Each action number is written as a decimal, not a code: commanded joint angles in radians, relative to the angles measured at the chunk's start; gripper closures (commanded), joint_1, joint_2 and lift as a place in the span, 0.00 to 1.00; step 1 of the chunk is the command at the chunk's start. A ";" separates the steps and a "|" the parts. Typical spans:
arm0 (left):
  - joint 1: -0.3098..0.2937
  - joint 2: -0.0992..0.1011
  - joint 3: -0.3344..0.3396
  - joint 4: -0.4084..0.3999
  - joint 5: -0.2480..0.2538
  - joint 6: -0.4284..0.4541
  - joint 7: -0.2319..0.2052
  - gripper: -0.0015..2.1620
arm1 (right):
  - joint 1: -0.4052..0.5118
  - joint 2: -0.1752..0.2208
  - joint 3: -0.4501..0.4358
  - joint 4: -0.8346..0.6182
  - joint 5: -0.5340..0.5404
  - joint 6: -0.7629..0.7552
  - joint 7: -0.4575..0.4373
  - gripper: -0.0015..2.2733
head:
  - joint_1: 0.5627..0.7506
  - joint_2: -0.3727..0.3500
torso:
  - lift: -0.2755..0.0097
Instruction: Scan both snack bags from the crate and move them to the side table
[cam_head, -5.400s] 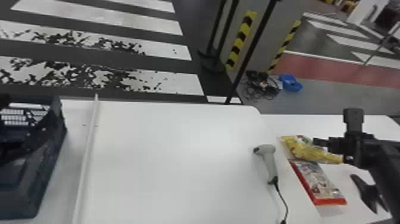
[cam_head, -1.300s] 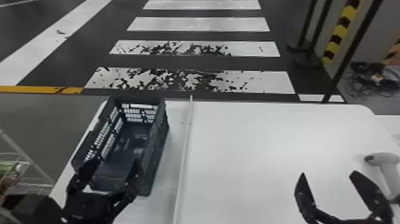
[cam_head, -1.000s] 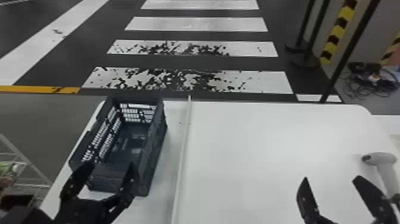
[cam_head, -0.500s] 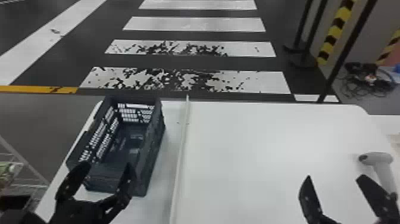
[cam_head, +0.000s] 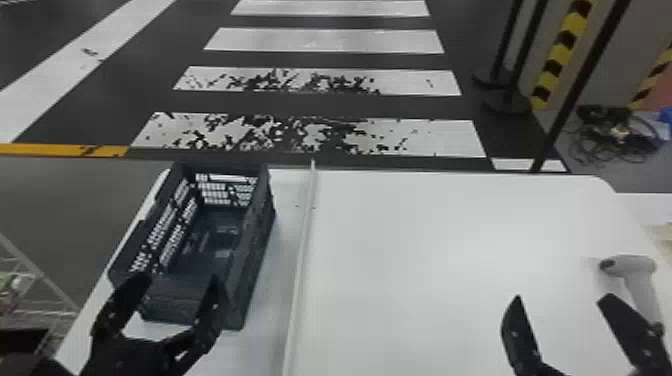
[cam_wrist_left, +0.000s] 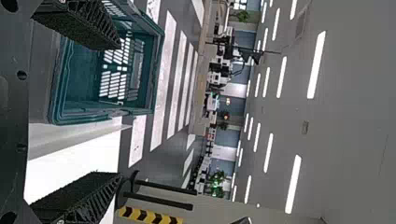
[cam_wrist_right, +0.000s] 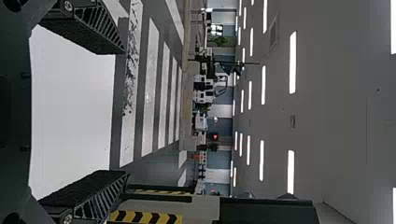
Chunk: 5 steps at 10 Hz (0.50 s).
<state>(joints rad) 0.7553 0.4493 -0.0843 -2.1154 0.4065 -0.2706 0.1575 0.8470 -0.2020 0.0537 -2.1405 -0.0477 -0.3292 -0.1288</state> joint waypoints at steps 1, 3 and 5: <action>-0.002 0.000 -0.002 0.005 0.000 0.000 -0.006 0.01 | 0.001 0.000 0.000 0.002 0.000 -0.006 0.000 0.03 | 0.70 0.56 | 0.63; -0.005 0.002 -0.005 0.006 0.000 0.000 -0.009 0.01 | 0.001 0.001 0.000 0.005 0.000 -0.018 0.000 0.03 | 0.70 0.56 | 0.63; -0.005 0.002 -0.006 0.009 0.000 0.000 -0.019 0.01 | 0.000 0.001 0.000 0.013 0.000 -0.030 0.000 0.03 | 0.70 0.55 | 0.63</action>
<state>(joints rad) 0.7501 0.4510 -0.0896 -2.1067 0.4065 -0.2706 0.1391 0.8482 -0.2010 0.0537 -2.1300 -0.0475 -0.3574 -0.1288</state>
